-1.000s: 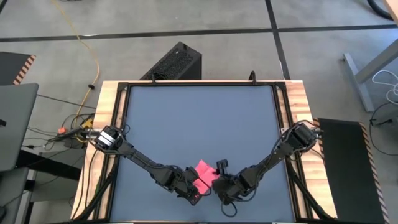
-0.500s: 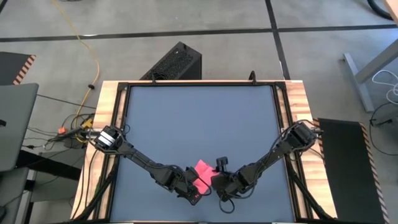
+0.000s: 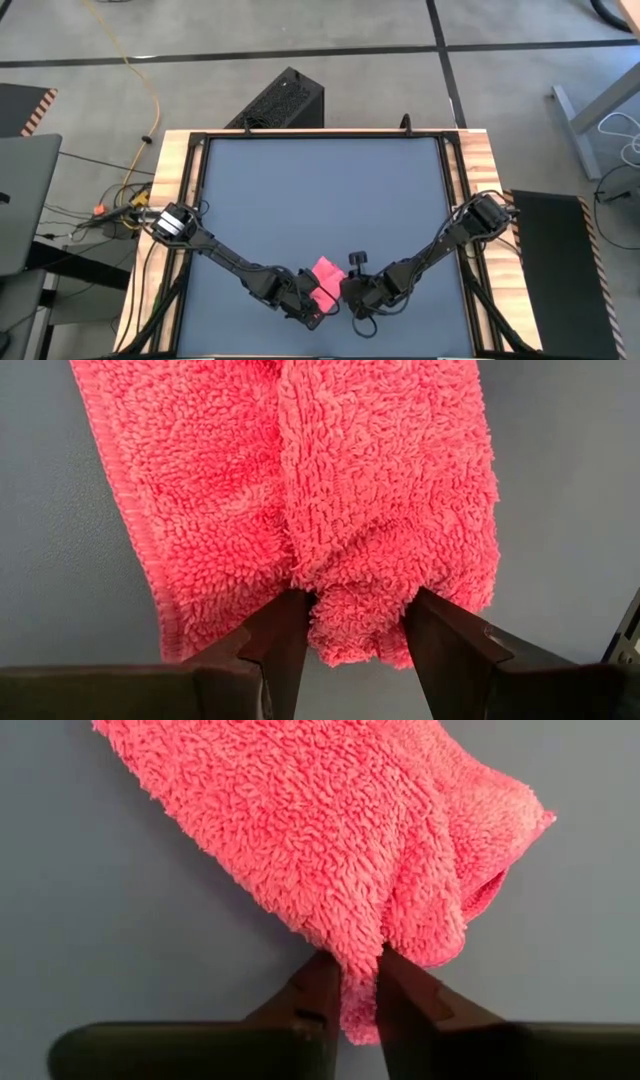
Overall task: Roll towel
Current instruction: Roll the pink towel
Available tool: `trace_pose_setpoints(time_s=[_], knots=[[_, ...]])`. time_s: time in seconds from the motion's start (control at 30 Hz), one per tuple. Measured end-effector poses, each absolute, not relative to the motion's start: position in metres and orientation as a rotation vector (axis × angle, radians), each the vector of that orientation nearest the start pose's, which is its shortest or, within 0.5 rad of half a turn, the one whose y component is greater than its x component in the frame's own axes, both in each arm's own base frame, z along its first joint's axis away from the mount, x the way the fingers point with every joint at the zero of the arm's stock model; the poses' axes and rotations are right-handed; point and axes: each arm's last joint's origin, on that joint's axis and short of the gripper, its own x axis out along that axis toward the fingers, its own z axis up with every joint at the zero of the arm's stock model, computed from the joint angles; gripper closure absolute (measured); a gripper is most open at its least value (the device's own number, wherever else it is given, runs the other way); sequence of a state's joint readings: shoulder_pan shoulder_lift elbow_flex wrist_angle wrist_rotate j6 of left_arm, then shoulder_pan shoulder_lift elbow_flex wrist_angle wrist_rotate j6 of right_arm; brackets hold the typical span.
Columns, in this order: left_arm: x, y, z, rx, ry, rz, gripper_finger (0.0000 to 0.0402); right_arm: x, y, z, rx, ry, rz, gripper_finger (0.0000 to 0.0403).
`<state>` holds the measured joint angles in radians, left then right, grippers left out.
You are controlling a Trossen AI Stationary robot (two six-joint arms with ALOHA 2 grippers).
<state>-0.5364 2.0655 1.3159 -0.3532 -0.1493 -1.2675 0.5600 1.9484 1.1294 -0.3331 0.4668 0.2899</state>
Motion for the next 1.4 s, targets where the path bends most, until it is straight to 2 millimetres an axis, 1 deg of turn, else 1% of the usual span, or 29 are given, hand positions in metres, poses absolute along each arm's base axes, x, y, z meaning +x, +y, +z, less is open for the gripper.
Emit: trace_pose_setpoints(time_s=[0.13, 0.23, 0.4, 0.47, 0.7, 0.87, 0.93, 1.03, 1.1, 1.17, 1.27, 1.4], knots=[[0.351, -0.213, 0.131, -0.755, 1.037, 0.324, 0.0244, 0.317, 0.183, 0.124, -0.268, 1.025, -0.026, 0.0344], [0.346, -0.22, 0.138, -0.688, 0.986, 0.304, 0.0244, 0.317, 0.182, 0.124, -0.243, 1.038, -0.03, 0.0354], [0.339, -0.226, 0.158, -0.653, 0.902, 0.289, 0.0244, 0.317, 0.183, 0.123, -0.237, 1.048, -0.018, 0.0356], [0.339, -0.226, 0.162, -0.652, 0.883, 0.281, 0.0244, 0.316, 0.183, 0.123, -0.235, 1.05, -0.014, 0.0355], [0.346, -0.231, 0.169, -0.695, 0.783, 0.225, 0.0244, 0.318, 0.181, 0.123, -0.219, 1.058, -0.012, 0.0354], [0.358, -0.233, 0.188, -0.731, 0.714, 0.203, 0.0244, 0.318, 0.181, 0.122, -0.204, 1.058, -0.021, 0.0354], [0.362, -0.231, 0.195, -0.709, 0.721, 0.218, 0.0244, 0.317, 0.181, 0.122, -0.204, 1.057, -0.02, 0.0354], [0.366, -0.227, 0.211, -0.637, 0.743, 0.248, 0.0244, 0.317, 0.182, 0.122, -0.201, 1.057, -0.022, 0.0354], [0.368, -0.224, 0.217, -0.586, 0.77, 0.288, 0.0244, 0.317, 0.182, 0.122, -0.192, 1.057, -0.026, 0.0354], [0.371, -0.222, 0.215, -0.544, 0.808, 0.312, 0.0244, 0.317, 0.182, 0.122, -0.192, 1.056, -0.027, 0.0354], [0.381, -0.221, 0.202, -0.544, 0.869, 0.281, 0.0244, 0.317, 0.182, 0.122, -0.192, 1.056, -0.028, 0.0354], [0.391, -0.227, 0.185, -0.56, 0.917, 0.24, 0.0244, 0.317, 0.182, 0.122, -0.195, 1.058, -0.031, 0.0354]])
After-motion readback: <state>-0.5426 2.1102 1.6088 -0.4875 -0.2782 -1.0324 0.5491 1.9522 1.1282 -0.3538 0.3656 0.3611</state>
